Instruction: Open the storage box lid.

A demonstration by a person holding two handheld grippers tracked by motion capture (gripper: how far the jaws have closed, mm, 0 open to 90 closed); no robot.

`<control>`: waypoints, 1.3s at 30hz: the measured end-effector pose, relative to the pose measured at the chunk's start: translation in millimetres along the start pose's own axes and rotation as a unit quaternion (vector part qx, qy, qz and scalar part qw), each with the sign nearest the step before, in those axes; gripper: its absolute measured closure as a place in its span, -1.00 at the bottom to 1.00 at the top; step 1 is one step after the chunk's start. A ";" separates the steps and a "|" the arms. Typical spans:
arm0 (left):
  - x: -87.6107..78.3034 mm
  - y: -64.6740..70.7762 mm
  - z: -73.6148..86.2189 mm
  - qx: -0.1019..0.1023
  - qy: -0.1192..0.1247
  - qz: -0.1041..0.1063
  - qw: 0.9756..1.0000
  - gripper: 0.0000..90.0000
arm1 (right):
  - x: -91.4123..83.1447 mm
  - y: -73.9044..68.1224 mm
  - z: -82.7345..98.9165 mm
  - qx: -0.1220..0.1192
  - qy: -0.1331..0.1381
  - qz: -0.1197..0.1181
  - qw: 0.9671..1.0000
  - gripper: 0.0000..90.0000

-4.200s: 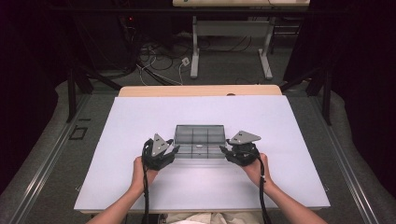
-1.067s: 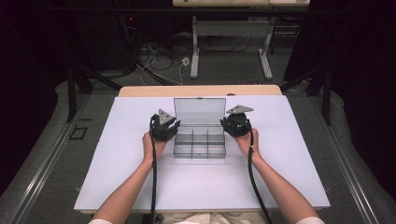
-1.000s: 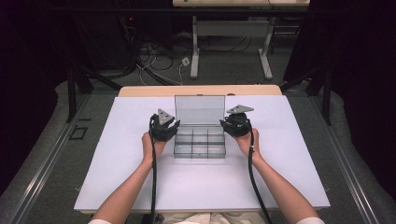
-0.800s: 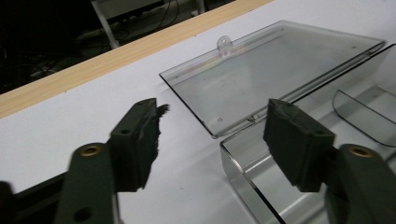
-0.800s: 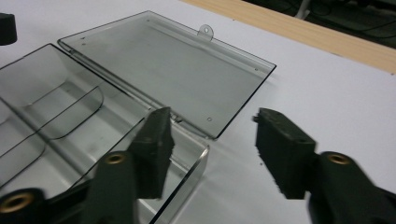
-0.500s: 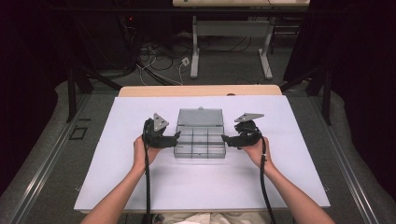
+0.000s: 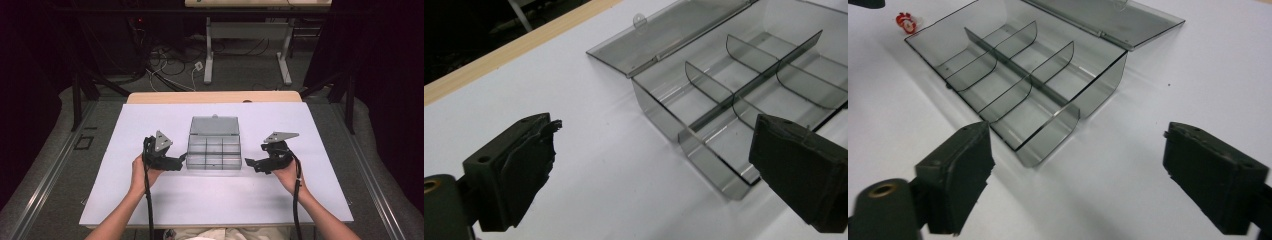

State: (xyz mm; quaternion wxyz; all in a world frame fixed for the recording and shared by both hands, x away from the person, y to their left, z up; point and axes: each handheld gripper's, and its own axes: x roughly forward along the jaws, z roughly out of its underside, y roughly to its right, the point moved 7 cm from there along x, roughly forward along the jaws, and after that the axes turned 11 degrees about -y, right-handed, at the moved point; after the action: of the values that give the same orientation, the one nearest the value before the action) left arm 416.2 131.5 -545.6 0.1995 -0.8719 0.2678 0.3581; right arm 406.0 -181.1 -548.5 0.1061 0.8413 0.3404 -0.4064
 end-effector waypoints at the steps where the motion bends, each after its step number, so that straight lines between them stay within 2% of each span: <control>1: -1.2 -0.4 2.0 -0.001 -0.002 0.000 1.000 -0.92 | -1.4 -1.1 1.9 0.000 0.003 -0.004 1.000 -0.79; 3: -3.6 -2.5 5.6 0.003 -0.004 -0.005 1.000 -0.93 | -4.9 -2.4 7.9 -0.002 -0.003 -0.004 1.000 -0.83; 4: -4.3 -2.3 7.4 0.000 -0.004 -0.003 1.000 -0.93 | -5.3 -2.5 9.9 -0.005 0.000 -0.003 1.000 -0.86; 6: -6.3 -2.2 10.6 -0.004 -0.007 -0.001 1.000 -0.94 | -7.3 -3.4 16.3 -0.010 -0.009 -0.006 1.000 -0.91; 7: -7.7 -3.5 11.9 0.000 -0.008 -0.006 1.000 -0.94 | -8.5 -4.1 18.7 -0.009 -0.010 -0.007 1.000 -0.92; 10: -11.0 -3.2 16.8 -0.004 -0.010 0.000 1.000 -0.95 | -12.2 -4.0 26.2 -0.005 -0.014 -0.017 1.000 -0.96; 15: -14.5 -4.3 26.7 -0.002 -0.023 0.002 1.000 -0.97 | -16.2 -5.3 35.2 -0.008 -0.014 -0.014 1.000 -0.97; 18: -16.3 -5.3 32.7 -0.005 -0.029 0.006 1.000 -0.98 | -17.2 -8.2 41.5 -0.014 -0.026 -0.016 0.999 -0.97; 24: -20.1 -8.9 41.9 -0.002 -0.039 0.000 0.999 -0.98 | -19.3 -15.5 51.4 -0.028 -0.037 -0.018 0.999 -0.97; 32: -17.1 -12.2 43.6 -0.001 -0.044 0.000 0.999 -0.98 | -22.7 -20.5 63.8 -0.051 -0.053 -0.004 0.997 -0.97; 37: -16.1 -14.8 43.9 -0.001 -0.040 -0.004 0.999 -0.98 | -21.0 -19.3 62.9 -0.046 -0.046 -0.003 0.998 -0.97; 39: -15.6 -16.2 44.1 -0.004 -0.038 -0.004 0.999 -0.97 | -20.7 -19.3 62.7 -0.052 -0.047 -0.004 0.998 -0.97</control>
State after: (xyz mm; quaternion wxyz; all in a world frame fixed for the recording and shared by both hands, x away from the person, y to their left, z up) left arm 393.8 173.0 -560.9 0.2075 -0.8594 0.2549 0.3916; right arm 345.9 -205.4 -571.5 0.1639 0.8134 0.3587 -0.4276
